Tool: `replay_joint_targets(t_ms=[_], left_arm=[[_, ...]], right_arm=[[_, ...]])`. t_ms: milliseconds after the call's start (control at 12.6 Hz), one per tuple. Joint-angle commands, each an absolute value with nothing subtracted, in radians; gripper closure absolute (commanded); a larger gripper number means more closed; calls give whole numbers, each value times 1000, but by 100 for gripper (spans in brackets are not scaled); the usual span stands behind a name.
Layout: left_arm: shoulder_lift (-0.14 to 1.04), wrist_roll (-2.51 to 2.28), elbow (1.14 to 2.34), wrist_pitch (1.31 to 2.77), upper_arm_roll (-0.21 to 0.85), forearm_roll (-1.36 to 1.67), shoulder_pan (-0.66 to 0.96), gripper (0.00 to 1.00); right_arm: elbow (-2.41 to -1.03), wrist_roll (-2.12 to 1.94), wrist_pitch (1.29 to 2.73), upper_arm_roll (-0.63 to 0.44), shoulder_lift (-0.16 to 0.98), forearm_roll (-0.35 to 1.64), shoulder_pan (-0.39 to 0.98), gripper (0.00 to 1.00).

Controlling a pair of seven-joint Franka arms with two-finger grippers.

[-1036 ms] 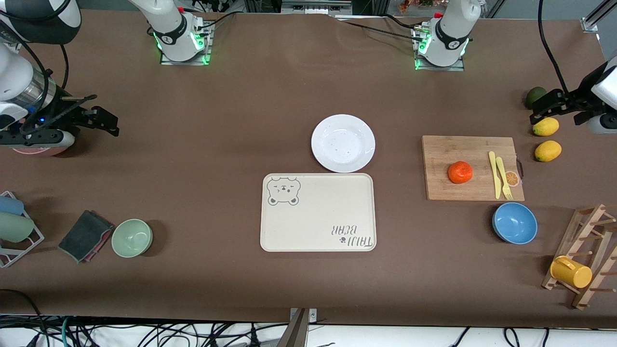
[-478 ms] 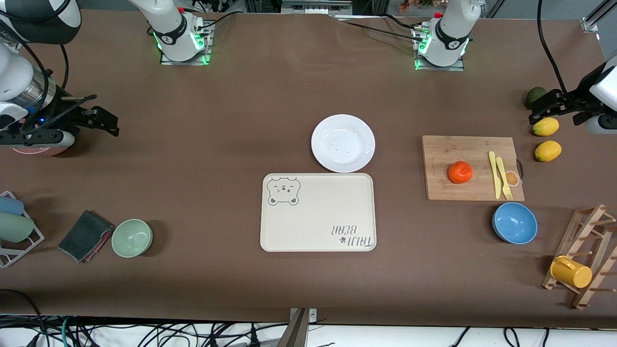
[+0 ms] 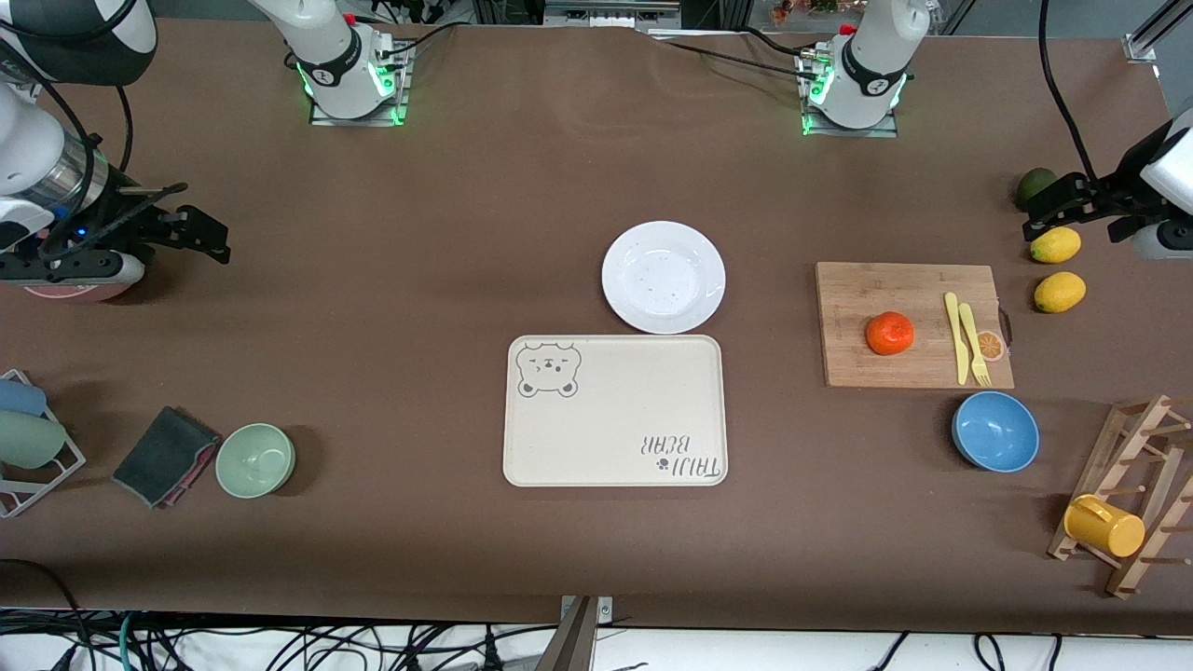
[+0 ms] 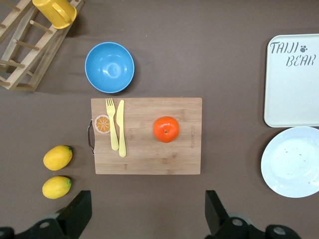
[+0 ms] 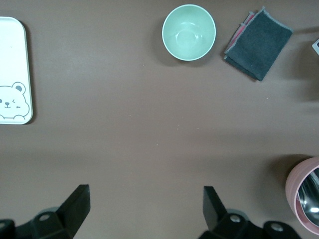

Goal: Place orange and plate with both arms

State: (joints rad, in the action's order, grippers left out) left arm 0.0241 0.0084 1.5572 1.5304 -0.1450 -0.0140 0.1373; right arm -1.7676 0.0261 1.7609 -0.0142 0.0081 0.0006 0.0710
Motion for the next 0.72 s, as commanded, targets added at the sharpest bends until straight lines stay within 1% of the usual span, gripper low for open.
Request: replay_joint_targets(t_ms=[0, 319, 637], left_arm=[[38, 9, 1528, 1525, -149, -2, 137, 0], [54, 8, 1529, 1526, -149, -3, 138, 0], [159, 18, 1529, 1525, -147, -3, 140, 0]], right_arm=[[-1769, 11, 1750, -6, -6, 17, 60, 0], [-1769, 12, 1750, -6, -6, 17, 60, 0], [-1769, 12, 1750, -6, -6, 17, 60, 0]])
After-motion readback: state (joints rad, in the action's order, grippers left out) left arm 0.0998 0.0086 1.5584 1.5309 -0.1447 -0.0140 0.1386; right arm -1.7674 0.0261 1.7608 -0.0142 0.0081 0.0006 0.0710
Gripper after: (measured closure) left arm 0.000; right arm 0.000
